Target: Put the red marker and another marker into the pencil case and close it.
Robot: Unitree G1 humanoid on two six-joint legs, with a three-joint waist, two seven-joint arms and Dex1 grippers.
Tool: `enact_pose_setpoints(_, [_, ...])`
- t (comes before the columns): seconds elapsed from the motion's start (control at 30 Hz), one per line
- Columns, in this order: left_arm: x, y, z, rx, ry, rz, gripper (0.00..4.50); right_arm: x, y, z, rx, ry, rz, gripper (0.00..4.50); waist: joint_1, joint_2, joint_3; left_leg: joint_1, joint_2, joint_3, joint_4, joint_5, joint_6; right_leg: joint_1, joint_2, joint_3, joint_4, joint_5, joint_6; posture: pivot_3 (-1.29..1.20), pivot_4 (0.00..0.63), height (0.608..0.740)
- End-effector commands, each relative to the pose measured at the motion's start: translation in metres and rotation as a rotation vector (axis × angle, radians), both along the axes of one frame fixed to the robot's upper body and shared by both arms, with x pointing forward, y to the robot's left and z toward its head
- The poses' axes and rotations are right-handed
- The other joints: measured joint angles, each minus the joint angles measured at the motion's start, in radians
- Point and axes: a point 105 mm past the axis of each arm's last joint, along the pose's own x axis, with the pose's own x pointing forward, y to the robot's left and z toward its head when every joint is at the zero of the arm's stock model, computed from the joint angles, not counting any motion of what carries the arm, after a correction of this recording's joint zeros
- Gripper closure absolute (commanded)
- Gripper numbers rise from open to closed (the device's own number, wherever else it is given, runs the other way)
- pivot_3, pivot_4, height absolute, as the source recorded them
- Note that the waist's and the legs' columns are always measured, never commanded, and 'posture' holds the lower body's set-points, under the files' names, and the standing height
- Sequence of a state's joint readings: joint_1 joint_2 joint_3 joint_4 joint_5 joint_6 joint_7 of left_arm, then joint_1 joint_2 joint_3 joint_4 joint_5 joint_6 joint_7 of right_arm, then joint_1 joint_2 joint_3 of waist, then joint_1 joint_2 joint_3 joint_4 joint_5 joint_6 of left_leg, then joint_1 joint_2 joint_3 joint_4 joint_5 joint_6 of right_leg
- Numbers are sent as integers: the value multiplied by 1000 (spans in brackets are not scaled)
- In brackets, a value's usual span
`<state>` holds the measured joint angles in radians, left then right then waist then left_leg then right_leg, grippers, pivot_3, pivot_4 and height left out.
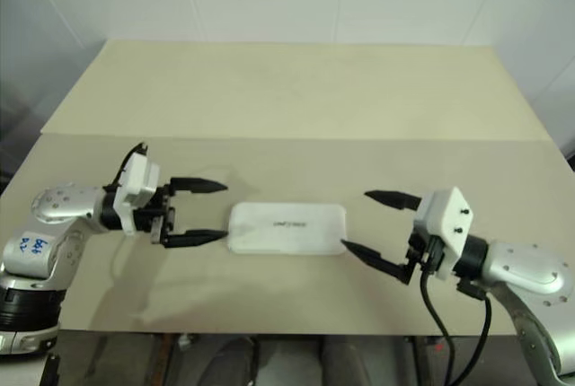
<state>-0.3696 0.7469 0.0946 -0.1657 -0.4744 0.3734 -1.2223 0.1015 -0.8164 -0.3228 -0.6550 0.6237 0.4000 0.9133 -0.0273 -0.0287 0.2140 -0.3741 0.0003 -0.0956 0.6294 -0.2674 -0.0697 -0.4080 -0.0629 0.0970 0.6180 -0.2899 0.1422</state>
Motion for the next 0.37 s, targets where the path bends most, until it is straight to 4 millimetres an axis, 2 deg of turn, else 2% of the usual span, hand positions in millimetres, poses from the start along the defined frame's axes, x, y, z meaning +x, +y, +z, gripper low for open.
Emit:
enact_pose_setpoints(0.03, [1, 11, 9, 3, -71, 35, 19, -9, -13, 9, -72, -37, 20, 0, 0, 0, 0, 0, 0, 0, 0, 0, 0, 0, 0, 0, 0, 0, 0, 0, 150, 740])
enact_pose_setpoints(0.17, [3, 12, 8, 10, -107, 42, 19, -8, -22, 10, -104, -25, 28, 0, -1, 0, 0, 0, 0, 1, 0, 0, 0, 0, 0, 0, -1, 0, 0, 0, 150, 740])
enact_pose_setpoints(0.37, [-3, 10, 10, -3, -91, 49, 19, 3, -15, 7, -93, -35, 71, 0, -3, 0, 0, 2, 1, 3, 0, 0, 0, 0, 0, 1, 0, 0, -1, 0, 150, 740])
